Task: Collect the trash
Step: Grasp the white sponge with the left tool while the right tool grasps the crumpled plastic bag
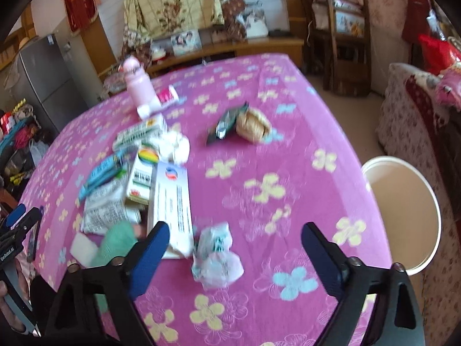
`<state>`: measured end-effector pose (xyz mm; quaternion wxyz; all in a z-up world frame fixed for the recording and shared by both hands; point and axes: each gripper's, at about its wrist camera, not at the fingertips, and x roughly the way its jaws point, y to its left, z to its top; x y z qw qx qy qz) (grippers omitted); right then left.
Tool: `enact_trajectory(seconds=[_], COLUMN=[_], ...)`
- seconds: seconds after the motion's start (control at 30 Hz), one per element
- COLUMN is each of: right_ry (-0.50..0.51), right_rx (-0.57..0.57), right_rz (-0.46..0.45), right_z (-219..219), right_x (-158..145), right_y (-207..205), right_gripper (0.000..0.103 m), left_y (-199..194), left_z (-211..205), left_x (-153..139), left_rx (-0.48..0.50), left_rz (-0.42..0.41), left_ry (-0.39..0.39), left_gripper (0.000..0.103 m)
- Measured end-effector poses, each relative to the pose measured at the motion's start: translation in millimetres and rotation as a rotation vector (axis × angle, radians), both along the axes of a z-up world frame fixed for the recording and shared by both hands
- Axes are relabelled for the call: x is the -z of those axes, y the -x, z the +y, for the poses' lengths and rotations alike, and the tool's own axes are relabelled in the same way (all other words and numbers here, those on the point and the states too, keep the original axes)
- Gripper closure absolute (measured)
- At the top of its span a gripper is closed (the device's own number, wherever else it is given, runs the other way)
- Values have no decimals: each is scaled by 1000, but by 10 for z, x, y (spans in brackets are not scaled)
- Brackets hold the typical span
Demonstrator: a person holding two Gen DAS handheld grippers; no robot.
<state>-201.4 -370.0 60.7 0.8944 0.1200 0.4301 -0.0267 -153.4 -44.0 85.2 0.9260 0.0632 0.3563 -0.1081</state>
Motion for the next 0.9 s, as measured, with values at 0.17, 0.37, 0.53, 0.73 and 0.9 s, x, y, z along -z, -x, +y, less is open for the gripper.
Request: enact_trajectory(seconds=[0.17, 0.37, 0.53, 0.73, 0.9], right_ry=[-9, -20, -23, -31, -37], right_rx=[-25, -53, -73, -82, -90], right_rz=[26, 50, 64, 86, 97], right_z=[60, 116, 170, 209, 253], right_x=[156, 255, 289, 383, 450], right_y=[-14, -39, -61, -100, -127], right_gripper=[20, 25, 25, 29, 49], left_y=[48, 34, 32, -69, -125], left_z=[-169, -325, -427, -500, -537], left_x=[198, 353, 421, 560, 663], left_rx=[65, 112, 165, 181, 202], left_rz=[81, 156, 193, 263, 320], left_ry=[-1, 20, 13, -4, 26], left_gripper=[1, 1, 1, 21, 40])
